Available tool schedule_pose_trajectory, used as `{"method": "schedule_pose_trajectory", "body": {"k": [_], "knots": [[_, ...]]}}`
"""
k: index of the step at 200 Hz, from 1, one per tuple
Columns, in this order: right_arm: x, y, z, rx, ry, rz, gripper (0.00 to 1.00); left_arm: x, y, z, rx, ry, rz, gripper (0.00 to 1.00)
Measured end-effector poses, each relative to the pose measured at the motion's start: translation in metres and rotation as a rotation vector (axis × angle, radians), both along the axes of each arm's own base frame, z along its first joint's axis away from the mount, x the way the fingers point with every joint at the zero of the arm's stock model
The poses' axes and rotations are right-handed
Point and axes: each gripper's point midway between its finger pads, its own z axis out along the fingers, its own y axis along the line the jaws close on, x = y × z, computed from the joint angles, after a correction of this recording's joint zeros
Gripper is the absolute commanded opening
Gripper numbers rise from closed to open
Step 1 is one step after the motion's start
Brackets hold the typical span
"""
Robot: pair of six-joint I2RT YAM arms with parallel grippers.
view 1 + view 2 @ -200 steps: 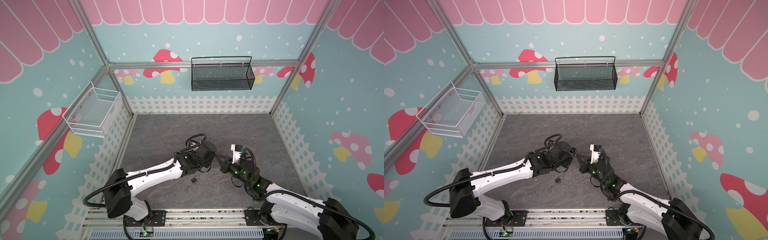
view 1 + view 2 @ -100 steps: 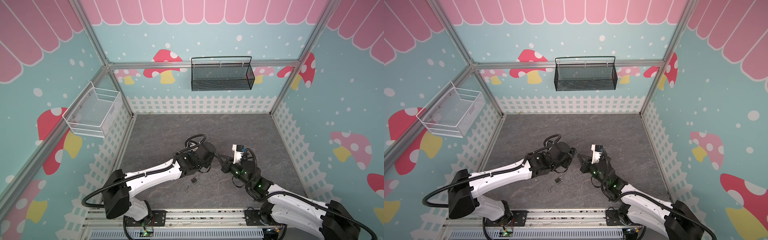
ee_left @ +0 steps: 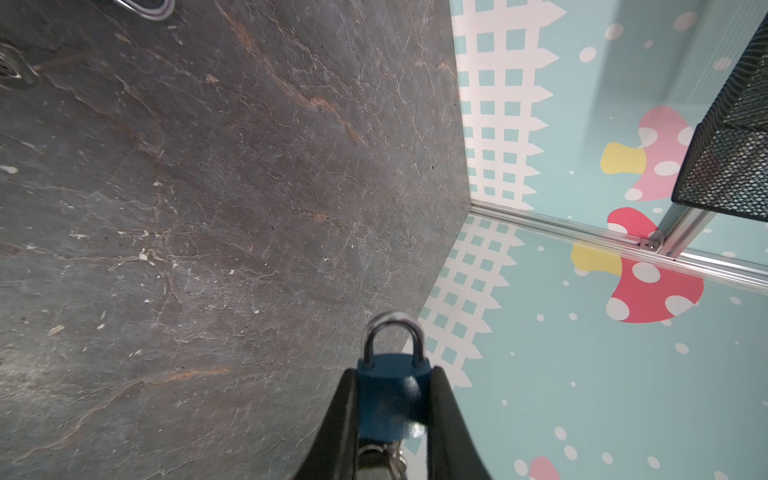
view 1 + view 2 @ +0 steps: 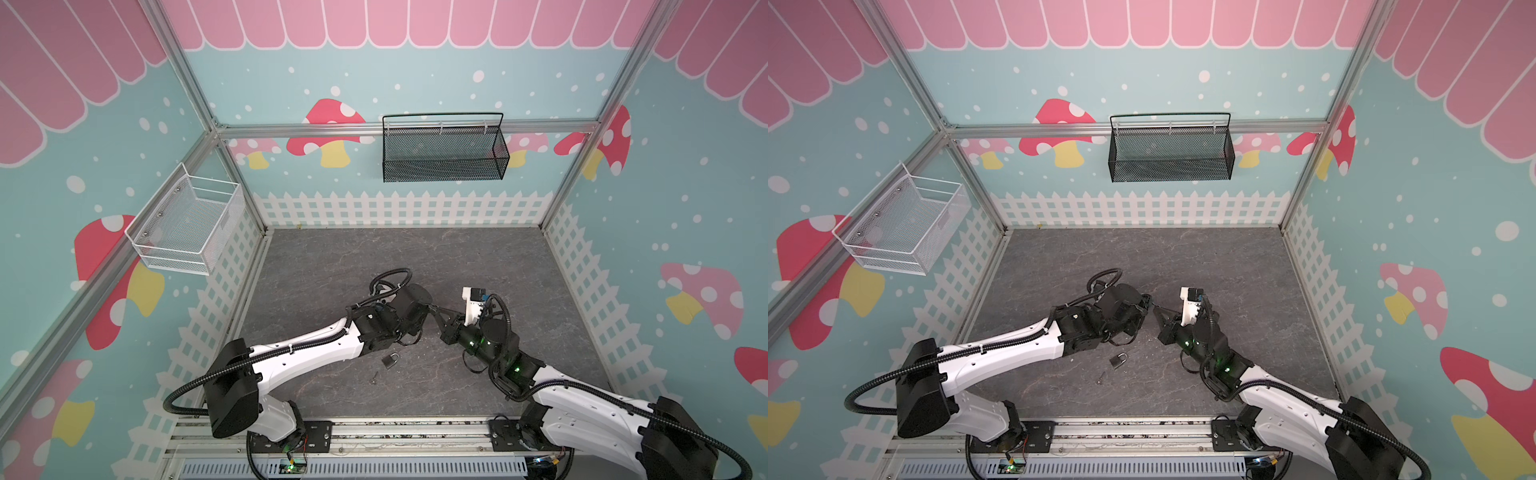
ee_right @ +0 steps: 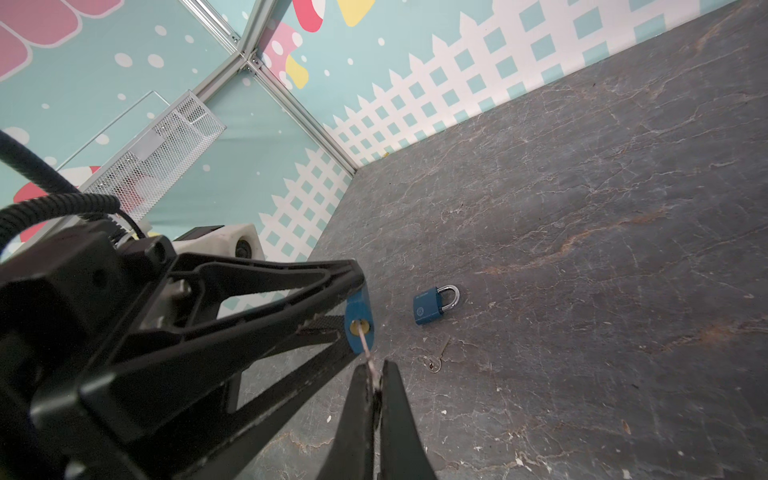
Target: Unlock with the key
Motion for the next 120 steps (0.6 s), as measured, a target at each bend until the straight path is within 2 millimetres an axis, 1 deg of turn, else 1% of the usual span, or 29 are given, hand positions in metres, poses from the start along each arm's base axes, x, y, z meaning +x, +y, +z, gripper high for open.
{"method": "schedule_pose_trajectory", "body": {"k": [29, 63, 120], "knots": [[0.0004, 0.0002, 0.0012, -0.003, -0.003, 0.0, 0.0, 0.0011, -0.0002, 0.0011, -0.008, -0.005, 0.007, 0.0], [0.0017, 0.0001, -0.0024, -0.01, 0.007, -0.007, 0.0, 0.0009, -0.0004, 0.0006, -0.016, -0.004, 0.007, 0.0], [0.0077, 0.0069, 0.0012, -0.029, 0.015, -0.006, 0.0, 0.0051, 0.003, 0.002, -0.005, -0.019, 0.018, 0.0]]}}
